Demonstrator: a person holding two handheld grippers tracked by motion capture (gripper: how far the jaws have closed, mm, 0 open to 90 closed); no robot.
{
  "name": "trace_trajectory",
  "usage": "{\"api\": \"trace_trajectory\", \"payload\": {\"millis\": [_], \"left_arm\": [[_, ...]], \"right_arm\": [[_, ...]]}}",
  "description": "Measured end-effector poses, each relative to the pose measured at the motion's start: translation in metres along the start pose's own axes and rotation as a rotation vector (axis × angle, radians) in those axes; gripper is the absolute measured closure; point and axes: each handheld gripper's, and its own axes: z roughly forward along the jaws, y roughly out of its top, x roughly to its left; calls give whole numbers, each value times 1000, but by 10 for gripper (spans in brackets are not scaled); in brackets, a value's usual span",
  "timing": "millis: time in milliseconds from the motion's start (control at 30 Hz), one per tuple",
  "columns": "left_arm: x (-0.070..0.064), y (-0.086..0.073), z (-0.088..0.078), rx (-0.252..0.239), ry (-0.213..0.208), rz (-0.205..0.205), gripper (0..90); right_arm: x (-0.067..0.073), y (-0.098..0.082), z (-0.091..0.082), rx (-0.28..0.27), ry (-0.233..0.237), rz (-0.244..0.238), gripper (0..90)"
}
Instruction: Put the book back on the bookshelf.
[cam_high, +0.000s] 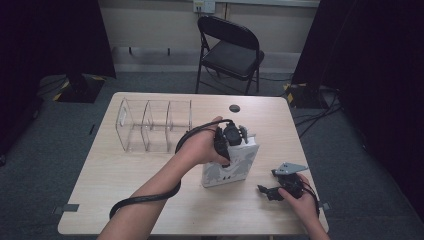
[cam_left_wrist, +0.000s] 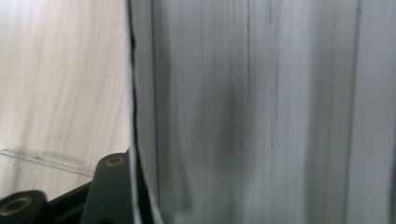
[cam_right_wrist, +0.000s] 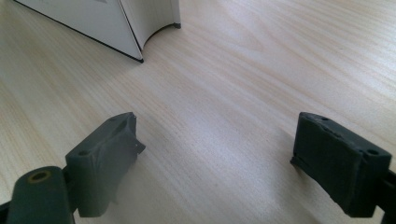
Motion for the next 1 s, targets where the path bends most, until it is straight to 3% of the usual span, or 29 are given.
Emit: {"api": "trace_trajectory", "payload": {"millis": [167, 333, 633, 933, 1000], "left_arm": [[-4, 3, -5, 14, -16, -27, 513], [-5, 2, -6, 18, -11, -65, 522], [-1, 0, -16, 10, -50, -165, 526], [-1, -2, -31, 10, -47, -201, 526], [0, -5, -33, -1, -49, -226, 526]], "right_arm": [[0, 0, 0, 0, 0, 0, 125], [0, 0, 0, 3, 1, 1, 125], [0, 0, 0, 3, 1, 2, 124], [0, 0, 0, 3, 1, 1, 125], [0, 0, 0, 3, 1, 1, 125]]}}
